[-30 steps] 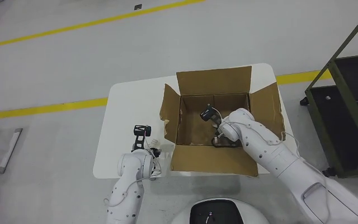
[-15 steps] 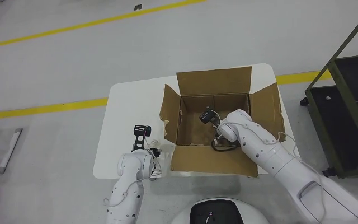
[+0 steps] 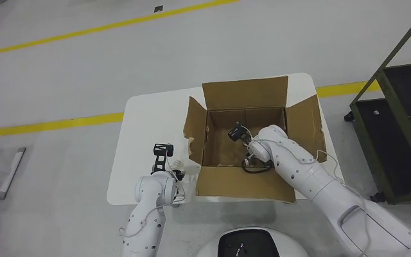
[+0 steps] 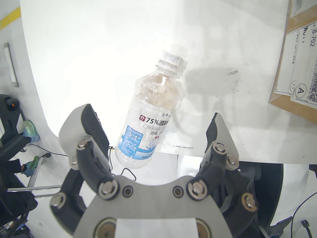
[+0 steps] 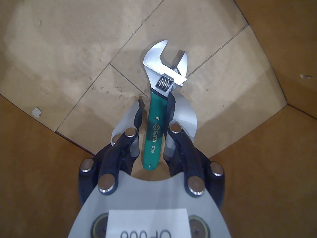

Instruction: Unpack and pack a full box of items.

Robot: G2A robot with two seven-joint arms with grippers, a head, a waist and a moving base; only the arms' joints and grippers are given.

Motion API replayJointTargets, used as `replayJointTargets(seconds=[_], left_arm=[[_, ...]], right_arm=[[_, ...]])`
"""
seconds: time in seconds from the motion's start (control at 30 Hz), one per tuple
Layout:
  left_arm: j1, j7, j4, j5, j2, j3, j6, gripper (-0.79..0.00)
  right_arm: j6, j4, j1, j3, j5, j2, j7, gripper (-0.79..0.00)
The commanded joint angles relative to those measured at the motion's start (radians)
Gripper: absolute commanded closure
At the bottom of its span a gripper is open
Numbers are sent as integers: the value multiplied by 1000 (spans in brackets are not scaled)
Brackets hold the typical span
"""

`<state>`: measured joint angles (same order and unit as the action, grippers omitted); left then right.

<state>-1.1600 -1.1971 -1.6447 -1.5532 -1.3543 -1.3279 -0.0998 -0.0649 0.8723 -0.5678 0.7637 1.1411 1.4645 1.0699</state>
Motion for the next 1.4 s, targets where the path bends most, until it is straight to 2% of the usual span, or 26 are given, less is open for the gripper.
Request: replayJointTargets(seconds=[0.0,0.57,0.8,1.17,1.37], left_arm=[[0,0,0,0,0,0,0,-785],[0,0,0,0,0,0,0,-785],[0,0,0,0,0,0,0,-785],[0,0,0,0,0,0,0,-785],[0,0,0,0,0,0,0,-785]], right_arm=[[0,0,-1,4,0,1,-2,0],[1,67,-29,47,31,-7,1,0],[-19,150,-65,118,-3,-26,-43,0],[-272,447,-241,392,-261,-95,-173,0],[-339,606,-350,500,-302,-127,-189,0]])
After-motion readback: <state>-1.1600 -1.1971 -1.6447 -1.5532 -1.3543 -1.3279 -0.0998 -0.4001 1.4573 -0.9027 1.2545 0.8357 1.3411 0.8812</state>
